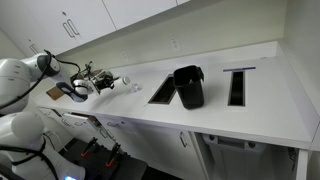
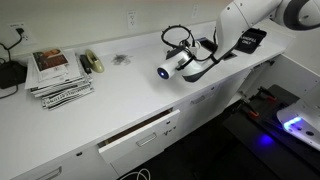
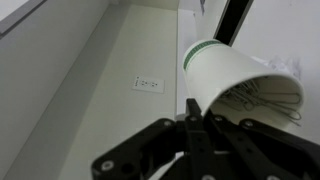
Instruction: Pour the contents in the cup onto the counter top
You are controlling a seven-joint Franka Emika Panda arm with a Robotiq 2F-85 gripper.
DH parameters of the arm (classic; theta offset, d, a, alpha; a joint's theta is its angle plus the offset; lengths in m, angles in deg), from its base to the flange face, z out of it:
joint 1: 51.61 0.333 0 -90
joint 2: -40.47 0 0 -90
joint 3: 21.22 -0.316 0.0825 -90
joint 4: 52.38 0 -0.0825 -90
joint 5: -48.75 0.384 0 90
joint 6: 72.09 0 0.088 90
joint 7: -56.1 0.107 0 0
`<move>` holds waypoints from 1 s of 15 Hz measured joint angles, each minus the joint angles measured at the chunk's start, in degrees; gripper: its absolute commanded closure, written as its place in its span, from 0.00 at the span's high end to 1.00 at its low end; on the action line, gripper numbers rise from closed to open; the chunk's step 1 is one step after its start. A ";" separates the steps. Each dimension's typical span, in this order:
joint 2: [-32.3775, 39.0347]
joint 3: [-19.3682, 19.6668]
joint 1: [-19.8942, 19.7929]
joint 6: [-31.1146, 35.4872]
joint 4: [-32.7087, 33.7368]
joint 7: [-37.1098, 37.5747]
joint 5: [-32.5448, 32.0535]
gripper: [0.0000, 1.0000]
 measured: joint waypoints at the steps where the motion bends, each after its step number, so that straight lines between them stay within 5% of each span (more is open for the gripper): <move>1: 0.36 0.00 0.09 -0.54 0.31 -0.49 -0.53 0.01; 15: 2.65 0.00 0.74 -5.09 3.22 -7.55 -6.86 0.01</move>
